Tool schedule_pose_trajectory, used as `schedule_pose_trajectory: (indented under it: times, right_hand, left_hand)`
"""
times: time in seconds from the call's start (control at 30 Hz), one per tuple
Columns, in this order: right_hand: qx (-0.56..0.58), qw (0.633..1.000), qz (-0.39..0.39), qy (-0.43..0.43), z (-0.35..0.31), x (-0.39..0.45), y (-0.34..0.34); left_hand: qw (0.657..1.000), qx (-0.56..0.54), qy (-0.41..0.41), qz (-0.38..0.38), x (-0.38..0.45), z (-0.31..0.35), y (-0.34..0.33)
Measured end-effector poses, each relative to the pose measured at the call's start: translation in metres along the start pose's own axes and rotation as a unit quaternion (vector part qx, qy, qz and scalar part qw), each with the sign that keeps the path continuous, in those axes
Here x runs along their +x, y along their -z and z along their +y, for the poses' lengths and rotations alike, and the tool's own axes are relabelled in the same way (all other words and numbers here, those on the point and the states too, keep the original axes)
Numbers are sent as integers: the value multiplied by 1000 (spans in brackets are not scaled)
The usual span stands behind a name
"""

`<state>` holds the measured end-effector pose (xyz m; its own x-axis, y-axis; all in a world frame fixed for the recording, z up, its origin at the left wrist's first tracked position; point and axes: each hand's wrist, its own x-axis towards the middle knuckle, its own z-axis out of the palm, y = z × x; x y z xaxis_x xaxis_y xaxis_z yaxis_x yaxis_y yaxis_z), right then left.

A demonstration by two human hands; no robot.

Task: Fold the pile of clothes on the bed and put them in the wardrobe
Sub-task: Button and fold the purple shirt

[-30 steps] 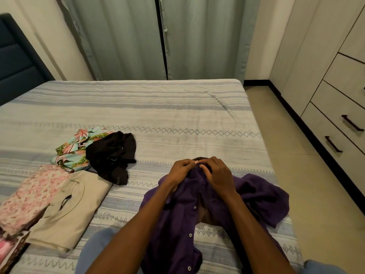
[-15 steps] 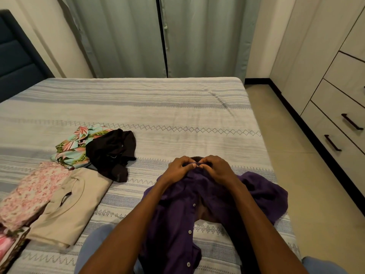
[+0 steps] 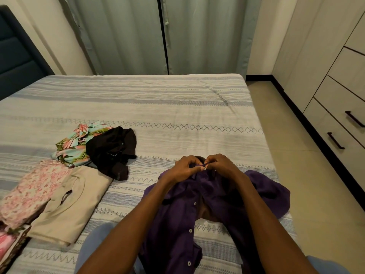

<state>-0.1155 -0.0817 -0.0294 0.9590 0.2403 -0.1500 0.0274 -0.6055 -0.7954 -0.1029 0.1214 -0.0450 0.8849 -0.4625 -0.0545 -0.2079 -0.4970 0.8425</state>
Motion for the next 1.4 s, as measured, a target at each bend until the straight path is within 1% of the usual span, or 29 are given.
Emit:
schedule_pose_trajectory:
  times: [0.03, 0.1, 0.17, 0.2, 0.23, 0.27, 0.3, 0.37, 0.4, 0.5, 0.57, 0.6, 0.67, 0.73, 0.83, 0.9, 1.0, 1.07, 1.17, 1.27, 1.33, 1.4]
  right_hand:
    - [0, 999, 31, 9, 2, 2, -2]
    - [-51, 986, 153, 43, 7, 4, -11]
    - [-106, 947, 291, 92, 10, 0, -23]
    - [-134, 925, 336, 118, 9, -3, -29]
    - [-157, 911, 355, 140, 9, -8, -38]
    - [-167, 910, 349, 148, 8, -13, -47]
    - [-162, 920, 328, 139, 9, -18, -55]
    - [-163, 946, 270, 73, 15, -24, -71]
    - [-182, 951, 246, 45, 21, -24, -77]
    - [-246, 952, 181, -21, 38, -23, -85]
    - [-277, 948, 153, -48, 45, -20, -86]
    - [-287, 945, 145, -56, 46, -19, -86]
    - [-308, 940, 133, -64, 47, -16, -86]
    - [-336, 932, 120, -66, 46, -13, -85]
    - [-352, 927, 108, -78, 45, -9, -87]
    - [-357, 924, 101, -88, 45, -6, -90]
    - [-370, 920, 100, -87, 43, -5, -92]
    - [-376, 918, 105, -74, 42, -6, -91]
    - [-380, 917, 114, -39, 45, -9, -88]
    - [-379, 918, 112, -18, 50, -13, -83]
    - [-390, 915, 102, -17, 53, -15, -82]
    - [-399, 913, 89, -9, 52, -16, -82]
  left_hand:
    - [1000, -3, 3, 13, 2, 0, 1]
    - [996, 31, 14, 80, 11, -1, 3]
    - [978, 126, 61, 153, 19, 1, 6]
    - [970, 157, 79, 170, 25, 2, 7]
    - [966, 167, 89, 175, 30, 3, 8]
    - [967, 158, 100, 171, 35, 4, 8]
    - [969, 145, 114, 162, 40, 5, 8]
    - [969, 150, 131, 147, 46, 5, 6]
    - [968, 161, 133, 142, 47, 4, 5]
    - [968, 166, 144, 123, 43, -3, -5]
    - [969, 171, 142, 111, 34, -9, -13]
    - [969, 178, 130, 111, 28, -12, -18]
    - [968, 192, 92, 136, 15, -16, -30]
    - [965, 204, 77, 144, 4, -19, -42]
    - [952, 271, 111, 89, -6, -25, -57]
    - [939, 311, 134, 65, -9, -31, -60]
    - [906, 395, 143, 53, -7, -40, -57]
    - [902, 403, 141, 61, -6, -45, -52]
    - [923, 352, 133, 84, -5, -50, -46]
    - [960, 217, 137, 110, -7, -55, -40]
    - [976, 135, 118, 123, -11, -57, -35]
    - [982, 127, 96, 105, -15, -58, -33]
